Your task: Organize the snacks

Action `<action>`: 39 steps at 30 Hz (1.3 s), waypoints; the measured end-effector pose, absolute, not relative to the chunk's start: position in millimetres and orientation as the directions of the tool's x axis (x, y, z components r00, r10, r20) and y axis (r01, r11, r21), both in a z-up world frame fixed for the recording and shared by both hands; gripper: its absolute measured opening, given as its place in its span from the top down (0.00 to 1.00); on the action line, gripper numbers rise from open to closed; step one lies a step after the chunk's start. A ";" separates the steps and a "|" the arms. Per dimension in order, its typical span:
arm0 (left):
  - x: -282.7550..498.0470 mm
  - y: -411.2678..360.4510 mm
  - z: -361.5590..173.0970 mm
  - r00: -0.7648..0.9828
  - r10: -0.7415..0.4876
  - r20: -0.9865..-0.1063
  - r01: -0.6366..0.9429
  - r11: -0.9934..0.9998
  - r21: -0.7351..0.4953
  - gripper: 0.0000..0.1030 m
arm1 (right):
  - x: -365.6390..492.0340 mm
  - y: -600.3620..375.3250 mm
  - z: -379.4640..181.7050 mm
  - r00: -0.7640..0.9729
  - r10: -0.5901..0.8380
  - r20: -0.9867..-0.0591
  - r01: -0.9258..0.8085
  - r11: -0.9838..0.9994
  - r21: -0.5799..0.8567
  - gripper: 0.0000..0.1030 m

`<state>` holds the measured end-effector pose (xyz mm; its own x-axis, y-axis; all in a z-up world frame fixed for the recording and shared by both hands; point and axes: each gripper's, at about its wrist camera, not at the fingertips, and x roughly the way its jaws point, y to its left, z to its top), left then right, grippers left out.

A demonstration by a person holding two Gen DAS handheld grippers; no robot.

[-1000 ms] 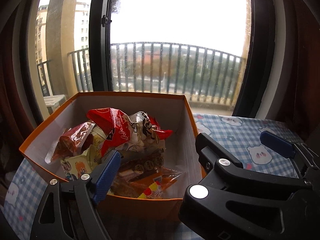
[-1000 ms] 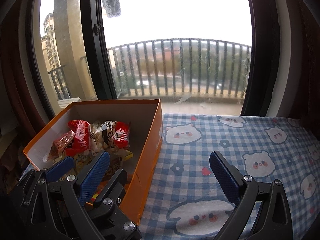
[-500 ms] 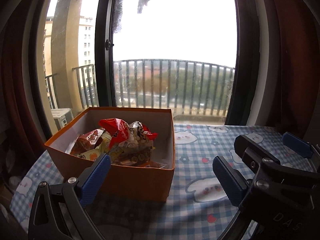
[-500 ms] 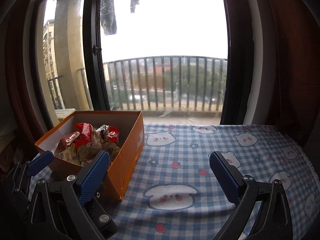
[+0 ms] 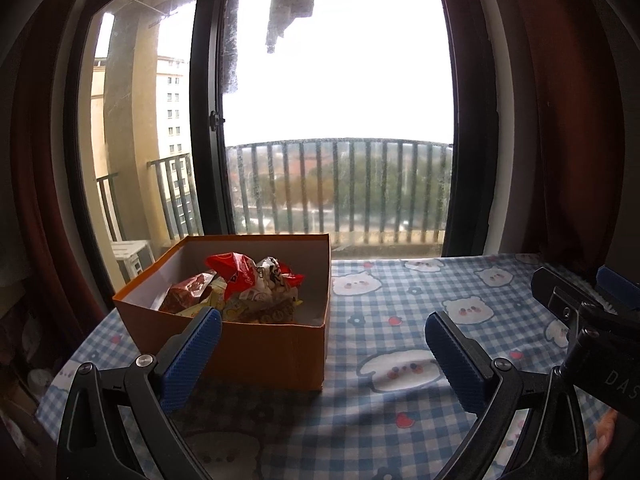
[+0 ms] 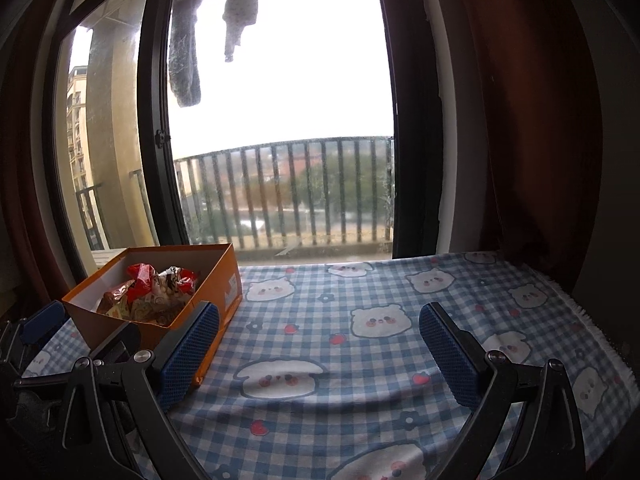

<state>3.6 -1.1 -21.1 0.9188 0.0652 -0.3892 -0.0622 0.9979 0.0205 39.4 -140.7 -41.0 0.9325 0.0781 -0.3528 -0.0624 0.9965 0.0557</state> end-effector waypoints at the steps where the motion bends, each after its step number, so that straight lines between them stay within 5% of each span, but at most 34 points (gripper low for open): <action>1: 2.1 -0.9 -20.7 0.921 0.063 -0.385 -0.063 0.998 0.015 0.01 | 36.6 -143.3 -40.7 0.935 0.081 -0.345 -0.064 0.996 0.058 0.02; 39: 16.7 5.1 -34.5 0.904 0.073 -0.420 -0.093 0.995 -0.029 0.01 | 53.2 -145.5 -54.8 0.923 0.078 -0.377 -0.063 0.997 0.051 0.02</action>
